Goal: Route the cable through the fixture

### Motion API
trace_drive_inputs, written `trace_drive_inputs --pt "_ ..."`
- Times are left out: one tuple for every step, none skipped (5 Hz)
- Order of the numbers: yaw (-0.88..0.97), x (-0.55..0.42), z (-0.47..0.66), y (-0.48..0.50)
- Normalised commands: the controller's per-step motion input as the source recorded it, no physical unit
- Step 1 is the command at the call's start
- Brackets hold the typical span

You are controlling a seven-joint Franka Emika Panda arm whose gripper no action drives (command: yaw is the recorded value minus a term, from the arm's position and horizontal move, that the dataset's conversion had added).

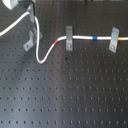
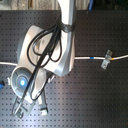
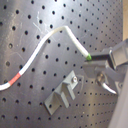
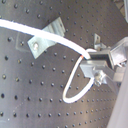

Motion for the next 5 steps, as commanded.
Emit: trace_drive_inputs --pt "0.0 -0.295 0.14 -0.534" --pt "0.04 -0.287 0.16 -0.472" --pt "0.14 -0.232 0.14 -0.438" --pt "0.33 -0.194 0.14 -0.326" --pt "0.41 -0.198 0.06 -0.238"
